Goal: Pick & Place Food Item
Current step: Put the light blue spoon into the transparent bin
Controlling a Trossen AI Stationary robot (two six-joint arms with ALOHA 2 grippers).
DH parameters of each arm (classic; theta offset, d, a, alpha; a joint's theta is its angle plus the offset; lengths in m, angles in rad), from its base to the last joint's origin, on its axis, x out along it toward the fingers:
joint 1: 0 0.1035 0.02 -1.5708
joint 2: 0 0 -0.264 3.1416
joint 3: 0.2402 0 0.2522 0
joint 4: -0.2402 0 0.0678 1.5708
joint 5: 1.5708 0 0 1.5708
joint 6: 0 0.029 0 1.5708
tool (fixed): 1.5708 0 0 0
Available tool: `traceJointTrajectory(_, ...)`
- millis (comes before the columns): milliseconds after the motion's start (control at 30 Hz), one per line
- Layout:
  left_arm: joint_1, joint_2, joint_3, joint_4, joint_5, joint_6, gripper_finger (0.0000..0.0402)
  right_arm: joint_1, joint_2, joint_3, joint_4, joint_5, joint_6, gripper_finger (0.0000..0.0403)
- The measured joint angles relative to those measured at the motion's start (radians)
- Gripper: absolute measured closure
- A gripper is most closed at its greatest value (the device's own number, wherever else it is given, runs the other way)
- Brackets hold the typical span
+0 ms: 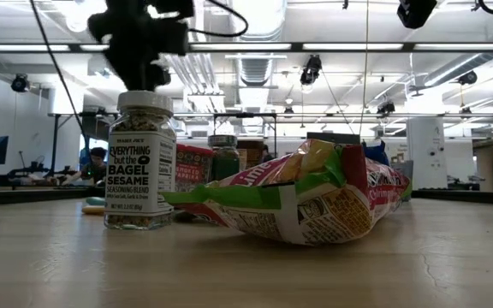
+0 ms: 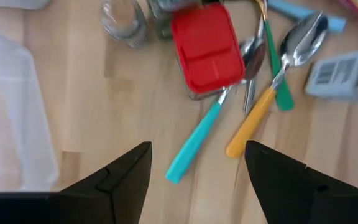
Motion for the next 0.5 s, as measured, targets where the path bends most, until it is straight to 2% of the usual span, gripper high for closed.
traceJointTrajectory(200,-0.044,-0.07,-0.252,0.21,-0.059,0.05,0.014,0.0,0.0,0.0,0.0,-0.001,0.008,0.0037)
traceJointTrajectory(333,-0.056,-0.06,-0.341,0.295,-0.124,0.063,0.014,0.0,0.0,0.0,0.001,-0.001,0.034,0.0037)
traceJointTrajectory(500,-0.056,-0.059,-0.412,0.43,-0.124,0.126,0.014,0.0,0.001,0.0,0.0,-0.001,0.061,0.0037)
